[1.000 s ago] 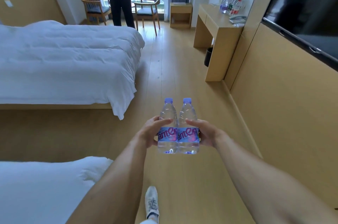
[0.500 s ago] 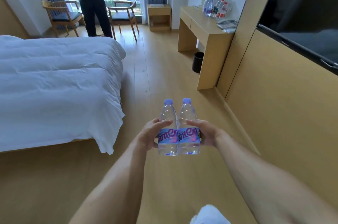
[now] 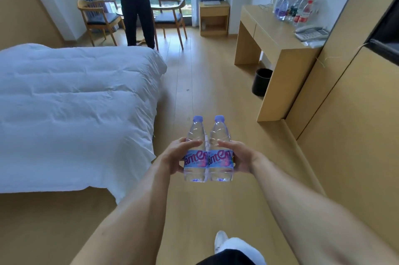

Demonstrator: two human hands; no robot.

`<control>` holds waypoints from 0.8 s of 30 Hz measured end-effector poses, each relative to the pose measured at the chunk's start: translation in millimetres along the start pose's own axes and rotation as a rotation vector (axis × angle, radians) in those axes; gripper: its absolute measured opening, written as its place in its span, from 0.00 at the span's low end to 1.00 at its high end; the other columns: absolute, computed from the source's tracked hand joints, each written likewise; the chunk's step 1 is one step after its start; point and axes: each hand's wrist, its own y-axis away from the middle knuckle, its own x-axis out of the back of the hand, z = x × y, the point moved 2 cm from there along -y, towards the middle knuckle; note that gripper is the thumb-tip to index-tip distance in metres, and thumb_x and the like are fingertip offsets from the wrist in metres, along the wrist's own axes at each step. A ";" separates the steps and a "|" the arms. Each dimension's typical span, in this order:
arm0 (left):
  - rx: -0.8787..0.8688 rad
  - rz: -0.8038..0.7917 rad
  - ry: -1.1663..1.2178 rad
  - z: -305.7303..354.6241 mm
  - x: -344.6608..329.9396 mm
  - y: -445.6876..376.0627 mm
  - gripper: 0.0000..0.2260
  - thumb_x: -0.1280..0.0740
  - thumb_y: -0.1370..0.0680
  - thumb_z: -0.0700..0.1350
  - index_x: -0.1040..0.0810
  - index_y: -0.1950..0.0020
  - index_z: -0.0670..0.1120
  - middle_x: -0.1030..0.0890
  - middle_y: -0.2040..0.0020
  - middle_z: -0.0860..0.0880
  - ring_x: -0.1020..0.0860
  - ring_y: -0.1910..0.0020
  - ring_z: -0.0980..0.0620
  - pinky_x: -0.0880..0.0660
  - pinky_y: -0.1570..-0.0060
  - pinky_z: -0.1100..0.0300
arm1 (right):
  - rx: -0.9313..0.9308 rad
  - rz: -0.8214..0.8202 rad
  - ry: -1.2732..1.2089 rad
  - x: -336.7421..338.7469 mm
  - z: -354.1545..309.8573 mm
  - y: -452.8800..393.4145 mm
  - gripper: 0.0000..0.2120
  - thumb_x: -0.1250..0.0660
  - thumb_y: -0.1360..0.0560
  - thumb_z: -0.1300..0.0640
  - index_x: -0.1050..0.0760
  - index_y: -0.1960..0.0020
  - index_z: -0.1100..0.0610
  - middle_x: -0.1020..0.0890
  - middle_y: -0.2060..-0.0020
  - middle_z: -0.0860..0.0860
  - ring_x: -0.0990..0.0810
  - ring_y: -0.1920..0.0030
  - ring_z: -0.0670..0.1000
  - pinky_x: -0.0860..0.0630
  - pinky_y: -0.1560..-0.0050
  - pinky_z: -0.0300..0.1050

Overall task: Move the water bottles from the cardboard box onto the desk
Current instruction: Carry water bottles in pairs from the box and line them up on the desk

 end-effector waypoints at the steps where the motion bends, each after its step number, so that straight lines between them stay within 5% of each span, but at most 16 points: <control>1: -0.001 0.007 0.009 13.8 0.7 -15.7 0.27 0.21 0.38 0.58 0.20 0.43 0.51 0.15 0.54 0.46 0.15 0.56 0.48 0.18 0.62 0.47 | 0.000 -0.022 0.008 7.0 -17.2 -15.4 0.24 0.29 0.25 0.46 0.26 0.32 0.54 0.18 0.39 0.59 0.18 0.40 0.60 0.25 0.35 0.64; 11: -0.005 0.030 0.032 115.3 4.7 -152.4 0.21 0.21 0.31 0.54 0.20 0.42 0.50 0.14 0.59 0.48 0.15 0.62 0.52 0.19 0.64 0.50 | 0.046 -0.046 0.039 61.5 -134.9 -129.3 0.22 0.29 0.25 0.46 0.25 0.34 0.53 0.15 0.46 0.57 0.15 0.47 0.58 0.21 0.42 0.62; 20: 0.007 -0.079 -0.025 191.2 12.2 -304.0 0.20 0.22 0.28 0.52 0.22 0.41 0.48 0.16 0.50 0.44 0.16 0.52 0.46 0.17 0.56 0.41 | 0.038 0.057 0.044 104.2 -224.2 -235.5 0.22 0.30 0.24 0.46 0.26 0.34 0.53 0.16 0.43 0.59 0.16 0.46 0.58 0.19 0.45 0.57; 24: 0.017 -0.124 -0.049 242.4 31.8 -381.3 0.19 0.23 0.28 0.52 0.21 0.40 0.48 0.16 0.51 0.44 0.17 0.53 0.46 0.18 0.52 0.38 | 0.022 0.141 0.016 112.0 -280.8 -294.3 0.24 0.30 0.24 0.45 0.27 0.32 0.54 0.17 0.40 0.59 0.19 0.39 0.61 0.24 0.36 0.62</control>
